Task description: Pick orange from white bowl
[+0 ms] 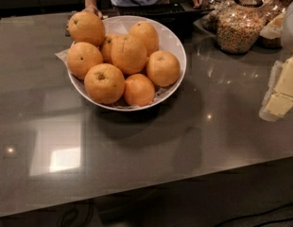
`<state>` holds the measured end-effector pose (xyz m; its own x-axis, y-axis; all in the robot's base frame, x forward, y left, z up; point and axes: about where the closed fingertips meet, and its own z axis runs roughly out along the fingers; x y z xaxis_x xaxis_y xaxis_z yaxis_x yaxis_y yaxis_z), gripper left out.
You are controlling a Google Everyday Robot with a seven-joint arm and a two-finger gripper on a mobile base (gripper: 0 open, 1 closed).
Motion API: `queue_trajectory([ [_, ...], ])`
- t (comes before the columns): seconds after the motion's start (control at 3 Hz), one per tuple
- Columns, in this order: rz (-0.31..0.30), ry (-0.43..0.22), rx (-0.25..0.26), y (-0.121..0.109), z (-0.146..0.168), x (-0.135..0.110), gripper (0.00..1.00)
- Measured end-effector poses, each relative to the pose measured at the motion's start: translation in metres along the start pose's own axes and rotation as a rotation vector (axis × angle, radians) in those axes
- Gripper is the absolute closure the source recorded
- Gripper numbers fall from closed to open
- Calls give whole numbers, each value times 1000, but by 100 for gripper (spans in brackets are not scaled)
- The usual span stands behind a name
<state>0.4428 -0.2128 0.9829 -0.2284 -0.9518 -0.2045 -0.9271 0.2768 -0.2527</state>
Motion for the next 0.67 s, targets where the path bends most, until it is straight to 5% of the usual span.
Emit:
queue_trajectory([
  [0.33, 3, 48, 0, -26, 0, -22, 0],
  [0.67, -1, 37, 15, -28, -1, -26, 0],
])
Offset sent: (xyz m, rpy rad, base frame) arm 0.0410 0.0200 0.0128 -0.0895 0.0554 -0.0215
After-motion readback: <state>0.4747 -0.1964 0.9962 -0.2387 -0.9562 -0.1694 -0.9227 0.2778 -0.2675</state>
